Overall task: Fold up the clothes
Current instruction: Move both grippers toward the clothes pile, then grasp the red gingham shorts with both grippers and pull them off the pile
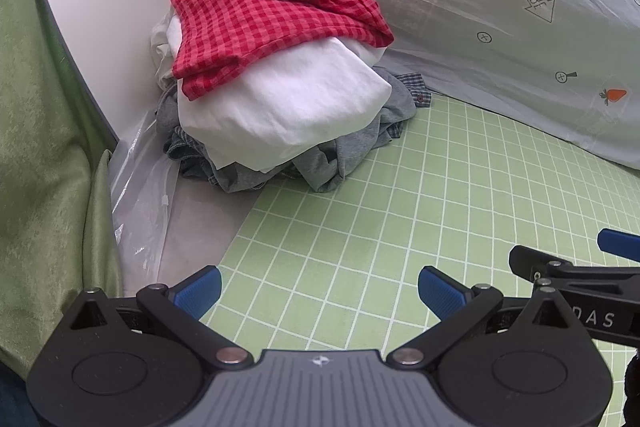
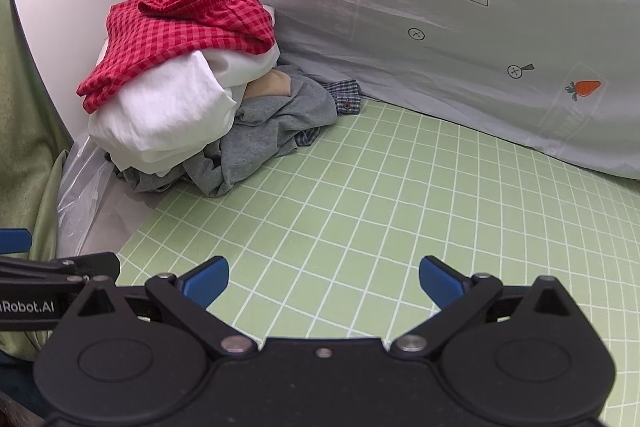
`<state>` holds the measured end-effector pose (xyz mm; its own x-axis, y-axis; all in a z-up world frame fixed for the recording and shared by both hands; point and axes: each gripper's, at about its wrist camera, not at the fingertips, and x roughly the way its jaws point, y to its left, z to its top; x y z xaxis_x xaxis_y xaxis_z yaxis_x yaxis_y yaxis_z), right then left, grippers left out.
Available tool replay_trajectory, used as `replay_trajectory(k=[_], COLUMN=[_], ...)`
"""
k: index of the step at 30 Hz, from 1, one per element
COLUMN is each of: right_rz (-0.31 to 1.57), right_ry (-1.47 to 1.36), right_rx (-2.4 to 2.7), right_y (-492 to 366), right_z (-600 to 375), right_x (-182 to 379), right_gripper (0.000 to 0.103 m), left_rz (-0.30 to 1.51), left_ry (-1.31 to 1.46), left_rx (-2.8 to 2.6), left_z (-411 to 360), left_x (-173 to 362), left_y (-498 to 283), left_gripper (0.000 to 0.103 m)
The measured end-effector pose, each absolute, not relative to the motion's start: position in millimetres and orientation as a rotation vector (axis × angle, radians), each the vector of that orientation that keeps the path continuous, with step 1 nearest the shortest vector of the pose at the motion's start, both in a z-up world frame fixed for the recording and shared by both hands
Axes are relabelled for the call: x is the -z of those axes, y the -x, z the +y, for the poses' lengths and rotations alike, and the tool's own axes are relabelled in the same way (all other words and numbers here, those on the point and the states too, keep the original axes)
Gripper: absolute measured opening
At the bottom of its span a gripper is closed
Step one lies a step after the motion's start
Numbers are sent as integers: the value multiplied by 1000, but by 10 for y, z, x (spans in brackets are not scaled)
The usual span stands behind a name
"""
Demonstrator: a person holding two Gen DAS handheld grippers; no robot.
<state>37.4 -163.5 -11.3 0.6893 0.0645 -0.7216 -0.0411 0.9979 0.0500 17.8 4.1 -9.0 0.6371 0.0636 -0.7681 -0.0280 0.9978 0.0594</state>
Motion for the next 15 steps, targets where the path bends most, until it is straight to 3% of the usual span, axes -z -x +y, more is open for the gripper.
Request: replay_trajectory(k=[15], right_rz=[825], right_ry=[31], right_rx=[-110], right_y=[-1322], right_z=[-1306], right_x=[-221], right_gripper=[102], left_rz=[907], left_ry=[119], left_rx=[-170], left_z=[523], left_x=[-384], left_y=[-1047], left_gripper=[102])
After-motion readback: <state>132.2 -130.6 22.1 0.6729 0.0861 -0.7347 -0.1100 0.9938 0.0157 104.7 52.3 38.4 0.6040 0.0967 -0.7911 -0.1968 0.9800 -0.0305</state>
